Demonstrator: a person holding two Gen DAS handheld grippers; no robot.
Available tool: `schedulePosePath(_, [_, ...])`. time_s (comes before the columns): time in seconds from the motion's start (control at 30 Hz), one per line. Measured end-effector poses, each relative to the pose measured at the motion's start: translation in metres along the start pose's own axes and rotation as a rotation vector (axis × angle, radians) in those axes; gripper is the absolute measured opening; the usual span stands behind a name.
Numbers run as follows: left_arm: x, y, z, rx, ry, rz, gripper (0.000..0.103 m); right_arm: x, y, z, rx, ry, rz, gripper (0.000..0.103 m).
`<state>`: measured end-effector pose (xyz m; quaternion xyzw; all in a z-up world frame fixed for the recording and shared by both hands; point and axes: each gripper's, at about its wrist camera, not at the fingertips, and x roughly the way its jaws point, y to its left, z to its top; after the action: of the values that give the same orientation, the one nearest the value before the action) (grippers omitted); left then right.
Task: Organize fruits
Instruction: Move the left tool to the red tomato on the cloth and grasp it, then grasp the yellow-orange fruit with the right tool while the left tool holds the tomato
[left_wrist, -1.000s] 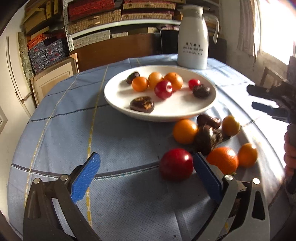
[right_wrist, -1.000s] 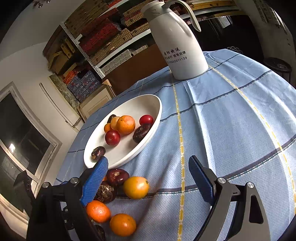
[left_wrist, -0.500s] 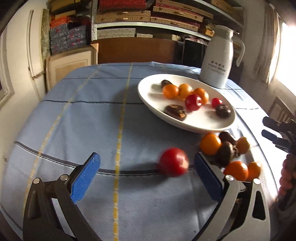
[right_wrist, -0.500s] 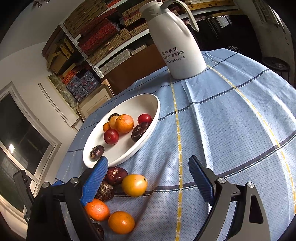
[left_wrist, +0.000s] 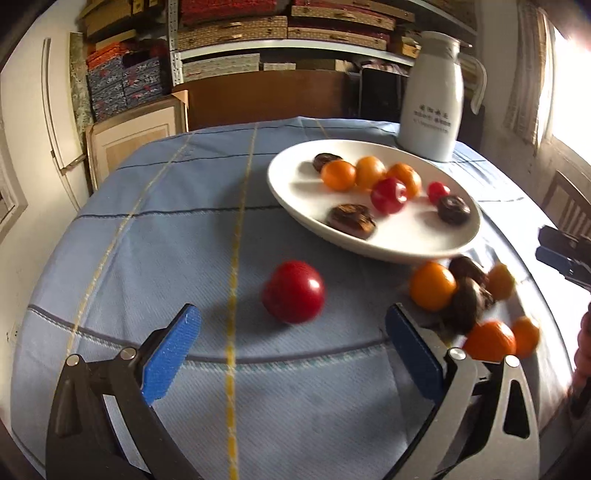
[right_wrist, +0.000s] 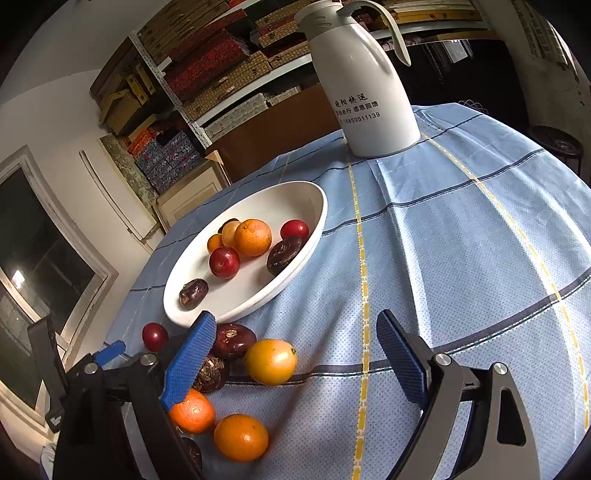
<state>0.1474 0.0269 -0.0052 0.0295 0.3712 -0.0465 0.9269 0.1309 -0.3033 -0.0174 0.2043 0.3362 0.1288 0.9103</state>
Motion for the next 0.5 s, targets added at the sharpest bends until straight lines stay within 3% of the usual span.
schedulePosePath(0.1, [0.010,0.002,0.007,-0.006,0.011,-0.013,0.096,0.000,0.000,0.000,-0.001,0.001,-0.001,0.089])
schedulePosePath(0.17, [0.018,0.001,0.011,0.000,0.028,-0.016,0.083,0.001,0.001,0.001,-0.003,0.002,-0.004,0.089])
schedulePosePath(0.23, [0.024,0.002,0.012,-0.005,0.052,-0.042,0.064,0.003,0.000,0.001,-0.005,0.004,-0.006,0.089])
schedulePosePath(0.4, [0.028,-0.001,0.009,-0.007,0.085,-0.100,0.043,0.004,0.002,0.001,-0.022,0.011,-0.010,0.089])
schedulePosePath(0.5, [0.026,-0.007,0.004,0.018,0.094,-0.107,0.042,0.004,0.002,0.001,-0.024,0.011,-0.009,0.089])
